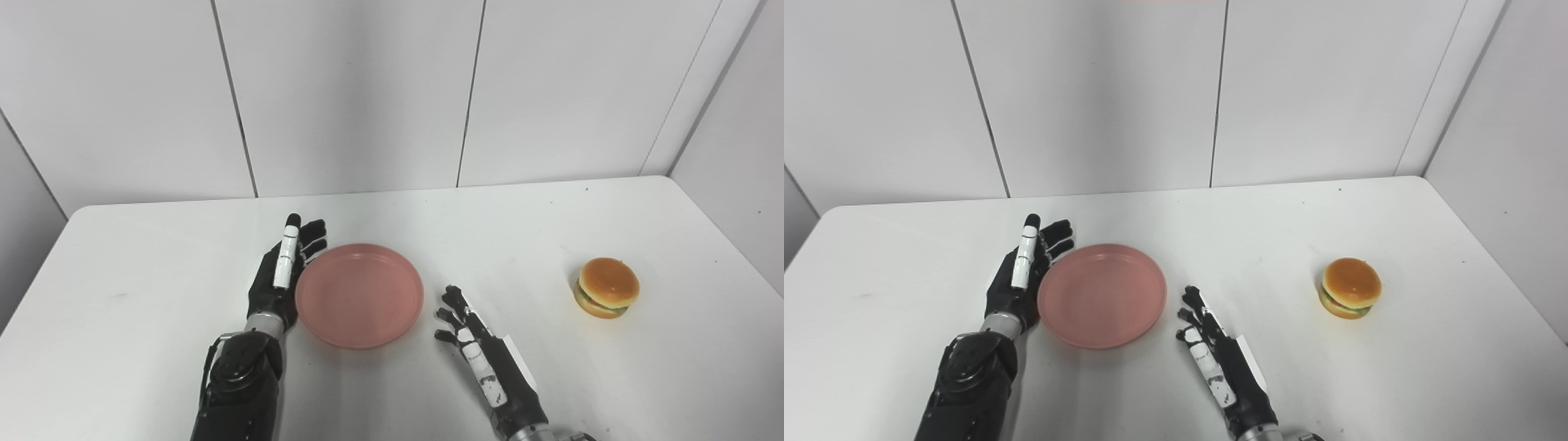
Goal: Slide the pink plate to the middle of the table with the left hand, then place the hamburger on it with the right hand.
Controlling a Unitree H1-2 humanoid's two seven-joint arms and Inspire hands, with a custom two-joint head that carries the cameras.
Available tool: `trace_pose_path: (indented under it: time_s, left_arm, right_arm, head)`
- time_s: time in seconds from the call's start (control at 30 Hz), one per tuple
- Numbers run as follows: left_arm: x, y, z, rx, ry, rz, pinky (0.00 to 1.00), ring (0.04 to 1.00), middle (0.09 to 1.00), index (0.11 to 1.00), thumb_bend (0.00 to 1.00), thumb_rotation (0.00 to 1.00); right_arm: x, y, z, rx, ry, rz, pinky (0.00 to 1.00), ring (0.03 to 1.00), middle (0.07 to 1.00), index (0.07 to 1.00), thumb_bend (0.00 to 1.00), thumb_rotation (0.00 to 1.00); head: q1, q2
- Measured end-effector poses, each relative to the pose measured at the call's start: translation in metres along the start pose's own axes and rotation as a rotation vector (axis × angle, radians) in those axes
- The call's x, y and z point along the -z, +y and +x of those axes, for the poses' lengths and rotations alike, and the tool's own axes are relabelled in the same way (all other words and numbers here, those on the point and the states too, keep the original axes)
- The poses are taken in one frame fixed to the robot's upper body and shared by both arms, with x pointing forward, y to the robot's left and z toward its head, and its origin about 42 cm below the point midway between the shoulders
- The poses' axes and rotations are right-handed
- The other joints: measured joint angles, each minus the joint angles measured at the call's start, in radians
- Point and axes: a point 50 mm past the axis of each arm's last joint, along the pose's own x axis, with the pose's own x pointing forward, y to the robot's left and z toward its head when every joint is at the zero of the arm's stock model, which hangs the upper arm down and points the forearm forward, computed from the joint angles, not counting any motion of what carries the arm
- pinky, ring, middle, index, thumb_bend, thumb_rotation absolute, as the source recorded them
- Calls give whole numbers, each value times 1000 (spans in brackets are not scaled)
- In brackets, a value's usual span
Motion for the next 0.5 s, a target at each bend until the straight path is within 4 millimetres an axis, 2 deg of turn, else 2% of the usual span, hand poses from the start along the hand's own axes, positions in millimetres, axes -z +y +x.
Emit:
trace_pose_path:
  time_s: [0.17, 0.33, 0.5]
  left_arm:
    - [2, -1, 1, 3, -5, 5, 765, 842, 821, 683, 688, 924]
    - [4, -1, 3, 3, -4, 7, 771, 849, 821, 674, 681, 900]
    - [2, -2, 8, 6, 0, 5, 762, 849, 821, 677, 682, 899]
  right_arm:
    - [0, 1, 1, 36, -23, -87, 795, 882, 922, 911, 660, 975]
    - [-6, -3, 0, 142, -94, -271, 837, 905, 940, 893, 736, 1000]
    - [-31, -13, -1, 209, -182, -396, 775, 851, 898, 882, 767, 1000]
  head:
    - [-14, 0]
    - [-29, 0]
    - [-32, -8]
